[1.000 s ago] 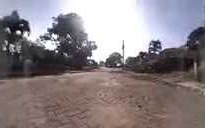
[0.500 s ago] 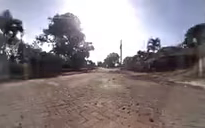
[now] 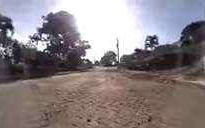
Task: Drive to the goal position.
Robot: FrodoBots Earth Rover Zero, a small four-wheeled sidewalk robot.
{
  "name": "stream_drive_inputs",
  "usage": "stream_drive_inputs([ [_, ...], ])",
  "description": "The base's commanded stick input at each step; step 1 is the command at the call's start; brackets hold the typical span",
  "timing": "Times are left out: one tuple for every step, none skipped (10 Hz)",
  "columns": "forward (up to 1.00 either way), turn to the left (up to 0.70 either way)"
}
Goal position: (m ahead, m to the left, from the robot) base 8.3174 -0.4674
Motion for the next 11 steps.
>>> stream_drive_inputs([
  [1.00, 0.00],
  [1.00, 0.00],
  [1.00, 0.00],
  [1.00, 0.00],
  [1.00, 0.00],
  [1.00, 0.00],
  [1.00, 0.00],
  [1.00, 0.00],
  [1.00, 0.00],
  [1.00, 0.00],
  [1.00, 0.00],
])
